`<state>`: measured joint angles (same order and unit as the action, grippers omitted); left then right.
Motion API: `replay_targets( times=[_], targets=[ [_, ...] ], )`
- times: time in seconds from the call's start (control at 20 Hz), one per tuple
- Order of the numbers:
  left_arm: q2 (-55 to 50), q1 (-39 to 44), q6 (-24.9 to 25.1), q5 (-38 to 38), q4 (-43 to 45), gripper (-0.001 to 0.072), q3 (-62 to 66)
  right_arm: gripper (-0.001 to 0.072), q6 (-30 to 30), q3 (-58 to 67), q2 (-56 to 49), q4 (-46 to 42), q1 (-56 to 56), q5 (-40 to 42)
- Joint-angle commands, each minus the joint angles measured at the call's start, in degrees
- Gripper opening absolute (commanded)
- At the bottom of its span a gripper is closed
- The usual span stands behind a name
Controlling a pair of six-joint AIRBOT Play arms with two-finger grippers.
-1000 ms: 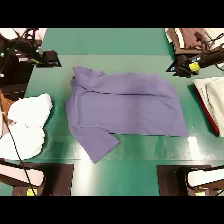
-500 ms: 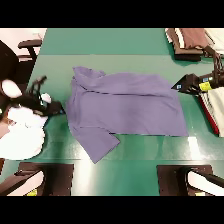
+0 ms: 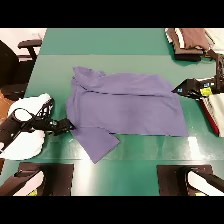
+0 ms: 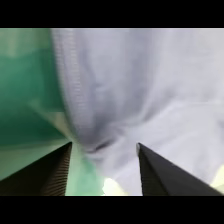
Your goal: Fold the shirts.
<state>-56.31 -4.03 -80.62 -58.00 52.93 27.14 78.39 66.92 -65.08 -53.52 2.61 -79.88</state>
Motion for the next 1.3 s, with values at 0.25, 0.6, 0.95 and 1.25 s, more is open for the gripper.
replay_targets(
  times=[0.25,0.6,0.95,1.25],
  targets=[
    [0.13,0.00,1.64,3.06,-2.45,0.0066,-1.73,0.0556,0.02,-0.15,0.15,-0.02,0.02,1.68],
    [0.33,0.00,1.66,-1.64,1.73,0.0023,5.03,0.0556,0.28,-3.15,-0.74,-10.95,6.84,-5.03],
    [0.33,0.00,2.25,-2.51,3.06,0.0023,12.22,0.0555,1.92,-28.65,2.01,-17.57,30.03,-3.78],
    [0.31,0.00,2.25,-2.60,3.02,0.0023,12.50,0.0442,1.44,-34.16,-1.40,-9.20,26.62,5.95]
  ],
)
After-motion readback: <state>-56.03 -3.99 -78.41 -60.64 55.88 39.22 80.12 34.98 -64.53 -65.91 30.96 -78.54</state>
